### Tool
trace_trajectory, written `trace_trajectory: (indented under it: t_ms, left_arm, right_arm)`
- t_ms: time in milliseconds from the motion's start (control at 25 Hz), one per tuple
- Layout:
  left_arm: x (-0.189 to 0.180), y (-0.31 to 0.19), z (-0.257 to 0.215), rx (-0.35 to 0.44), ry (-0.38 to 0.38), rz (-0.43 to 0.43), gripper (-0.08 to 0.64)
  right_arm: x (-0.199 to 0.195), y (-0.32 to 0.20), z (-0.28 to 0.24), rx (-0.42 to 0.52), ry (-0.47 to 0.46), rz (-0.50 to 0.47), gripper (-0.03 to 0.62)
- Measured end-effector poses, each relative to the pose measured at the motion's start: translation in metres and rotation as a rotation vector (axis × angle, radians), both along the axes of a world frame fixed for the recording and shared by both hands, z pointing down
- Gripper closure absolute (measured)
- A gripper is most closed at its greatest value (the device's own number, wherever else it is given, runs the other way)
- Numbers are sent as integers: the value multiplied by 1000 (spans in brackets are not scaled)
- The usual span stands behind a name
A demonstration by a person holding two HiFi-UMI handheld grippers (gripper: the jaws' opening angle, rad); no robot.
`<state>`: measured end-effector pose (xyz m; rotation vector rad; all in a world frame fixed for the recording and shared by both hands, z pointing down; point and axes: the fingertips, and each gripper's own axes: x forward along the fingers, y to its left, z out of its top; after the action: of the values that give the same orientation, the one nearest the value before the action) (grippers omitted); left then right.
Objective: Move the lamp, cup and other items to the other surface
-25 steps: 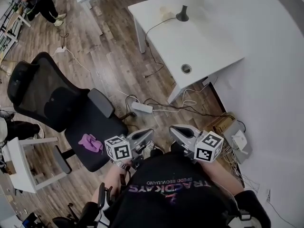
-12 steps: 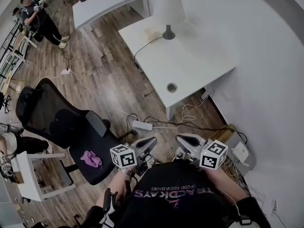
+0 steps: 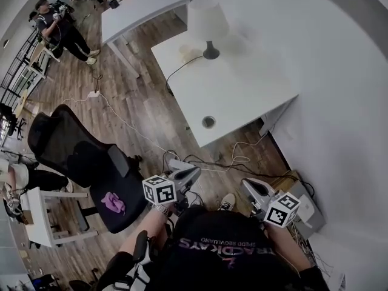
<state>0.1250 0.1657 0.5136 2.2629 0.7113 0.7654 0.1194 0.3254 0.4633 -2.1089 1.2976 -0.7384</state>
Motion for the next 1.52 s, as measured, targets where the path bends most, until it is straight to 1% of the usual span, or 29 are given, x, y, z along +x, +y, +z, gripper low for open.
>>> trace_trajectory:
  t_ms: [160, 200, 280, 400, 560, 720, 840, 1040, 1160, 1320, 1520]
  left_arm:
    - [24, 2, -7, 33, -3, -9, 552]
    - [30, 0, -8, 45, -2, -12, 540]
    - [43, -7, -12, 75, 5, -19, 534]
    - [67, -23, -17, 122, 13, -53, 526]
    - [107, -43, -24, 232, 41, -97, 523]
    - [149, -63, -36, 304, 82, -142, 522]
    - [173, -76, -38, 352, 106, -159, 522]
    - [210, -102, -29, 411, 114, -174, 521]
    - [237, -120, -24, 452, 118, -177, 498]
    - [277, -158, -12, 518, 112, -201, 489]
    - [333, -197, 6, 561, 86, -182, 466]
  right_arm:
    - [10, 26, -1, 24, 2, 58, 592]
    - [12, 32, -2, 27, 6, 75, 592]
    - [13, 45, -5, 29, 21, 109, 592]
    - [11, 72, -6, 31, 24, 178, 592]
    - [8, 110, -2, 37, 2, 290, 592]
    - [6, 126, 1, 45, -16, 363, 592]
    - [8, 127, 4, 41, -17, 384, 592]
    - [12, 124, 11, 16, -20, 411, 592]
    - [19, 119, 13, -4, -34, 442, 592]
    - [34, 102, 17, -4, -60, 493, 592]
    - [60, 69, 17, -35, -78, 534, 592]
